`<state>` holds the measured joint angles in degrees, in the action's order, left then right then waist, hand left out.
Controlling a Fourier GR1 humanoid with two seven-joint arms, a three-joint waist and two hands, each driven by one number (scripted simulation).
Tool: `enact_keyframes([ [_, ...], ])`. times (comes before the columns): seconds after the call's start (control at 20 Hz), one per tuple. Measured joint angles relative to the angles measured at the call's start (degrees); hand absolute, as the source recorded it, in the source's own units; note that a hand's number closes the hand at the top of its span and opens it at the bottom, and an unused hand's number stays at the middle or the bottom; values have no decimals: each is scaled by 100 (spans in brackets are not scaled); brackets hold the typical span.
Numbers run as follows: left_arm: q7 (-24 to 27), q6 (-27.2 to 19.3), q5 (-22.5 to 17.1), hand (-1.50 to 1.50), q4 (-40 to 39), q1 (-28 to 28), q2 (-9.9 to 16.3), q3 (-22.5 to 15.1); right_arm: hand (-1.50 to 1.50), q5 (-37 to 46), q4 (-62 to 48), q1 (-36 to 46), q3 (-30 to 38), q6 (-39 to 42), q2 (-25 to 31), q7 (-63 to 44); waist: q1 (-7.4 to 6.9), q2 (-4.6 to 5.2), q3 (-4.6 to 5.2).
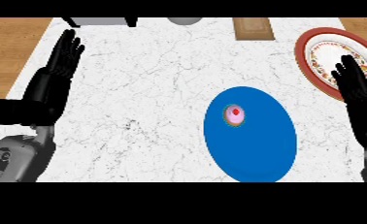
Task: Pick the cupcake from the plate and place it in the plate
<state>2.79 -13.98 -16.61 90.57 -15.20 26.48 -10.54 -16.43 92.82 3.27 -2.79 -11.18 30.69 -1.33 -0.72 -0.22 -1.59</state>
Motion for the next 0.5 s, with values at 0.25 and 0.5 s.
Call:
enact_keyframes([
  [0.25, -412, -75, -45, 0, -445, 636, -240, -235, 150, 103, 191, 335, 368, -392, 17, 5, 39, 21, 117],
  [0.5, -829, -54, -275, 0, -857, 1126, -589, -496, -150, 1217, -55, 274, 648, -1468, 439, -311, 122, 74, 193],
])
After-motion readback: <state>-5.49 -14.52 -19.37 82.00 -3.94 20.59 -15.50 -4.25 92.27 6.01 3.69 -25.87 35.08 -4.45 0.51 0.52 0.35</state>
